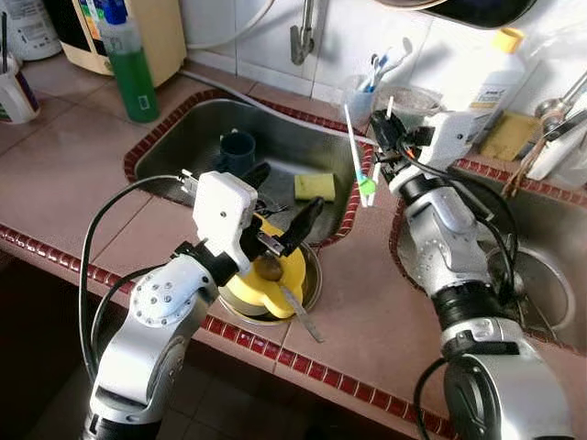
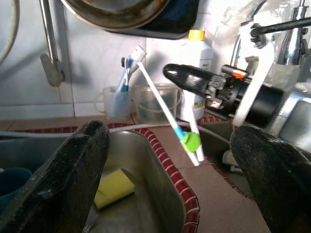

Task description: Kitchen organization

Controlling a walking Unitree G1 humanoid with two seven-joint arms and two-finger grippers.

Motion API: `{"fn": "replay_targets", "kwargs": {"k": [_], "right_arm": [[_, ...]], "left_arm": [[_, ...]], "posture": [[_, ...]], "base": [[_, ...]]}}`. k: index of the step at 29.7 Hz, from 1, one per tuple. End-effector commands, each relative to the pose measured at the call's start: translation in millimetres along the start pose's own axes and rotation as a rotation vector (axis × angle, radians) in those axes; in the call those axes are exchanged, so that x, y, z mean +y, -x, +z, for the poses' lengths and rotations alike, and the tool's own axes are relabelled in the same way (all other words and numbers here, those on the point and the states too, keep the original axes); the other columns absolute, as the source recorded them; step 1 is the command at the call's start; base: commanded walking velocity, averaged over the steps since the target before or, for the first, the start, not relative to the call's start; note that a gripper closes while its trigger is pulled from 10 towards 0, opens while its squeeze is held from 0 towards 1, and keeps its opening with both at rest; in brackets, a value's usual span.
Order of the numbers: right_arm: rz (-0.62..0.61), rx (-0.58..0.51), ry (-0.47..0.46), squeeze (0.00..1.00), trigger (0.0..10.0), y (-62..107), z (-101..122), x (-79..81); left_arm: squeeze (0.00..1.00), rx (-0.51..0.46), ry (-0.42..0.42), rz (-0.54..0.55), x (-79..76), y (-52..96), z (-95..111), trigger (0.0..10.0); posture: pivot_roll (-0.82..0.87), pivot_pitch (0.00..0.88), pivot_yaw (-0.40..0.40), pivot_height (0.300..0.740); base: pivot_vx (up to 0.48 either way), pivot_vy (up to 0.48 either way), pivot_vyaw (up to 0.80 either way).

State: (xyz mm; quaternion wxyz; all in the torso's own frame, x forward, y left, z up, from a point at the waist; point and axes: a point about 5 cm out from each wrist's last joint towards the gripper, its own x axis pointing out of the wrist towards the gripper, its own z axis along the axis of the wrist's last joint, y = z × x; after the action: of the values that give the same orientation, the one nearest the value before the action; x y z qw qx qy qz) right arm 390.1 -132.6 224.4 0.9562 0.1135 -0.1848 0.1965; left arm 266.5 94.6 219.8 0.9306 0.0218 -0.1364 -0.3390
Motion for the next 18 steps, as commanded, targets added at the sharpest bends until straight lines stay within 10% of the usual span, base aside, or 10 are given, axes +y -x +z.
{"fn": "replay_targets", "kwargs": {"k": [1, 9, 18], "right_arm": [[0.006, -0.018, -0.039, 0.0, 10.0, -4.1, 4, 0.1], [0.089, -0.021, -0.29, 0.0, 10.0, -16.3, -2, 15.3], [0.093, 0.028, -0.369, 0.0, 10.0, -17.7, -12, 15.0]], "left_arm": [[0.0, -0.008, 0.001, -0.025, -5.9, 0.2, 5, 10.0], [0.0, 0.0, 0.006, -0.041, -10.2, 3.4, 9, 10.0], [0.0, 0.012, 0.01, -0.031, -9.9, 6.7, 13, 10.0]], "posture": [[-0.1, 0.216, -0.087, 0.74], [-0.08, 0.225, -0.087, 0.74], [-0.07, 0.248, -0.089, 0.74]], "base": [[0.0, 0.0, 0.0], [0.0, 0.0, 0.0], [0.0, 0.0, 0.0]]}}
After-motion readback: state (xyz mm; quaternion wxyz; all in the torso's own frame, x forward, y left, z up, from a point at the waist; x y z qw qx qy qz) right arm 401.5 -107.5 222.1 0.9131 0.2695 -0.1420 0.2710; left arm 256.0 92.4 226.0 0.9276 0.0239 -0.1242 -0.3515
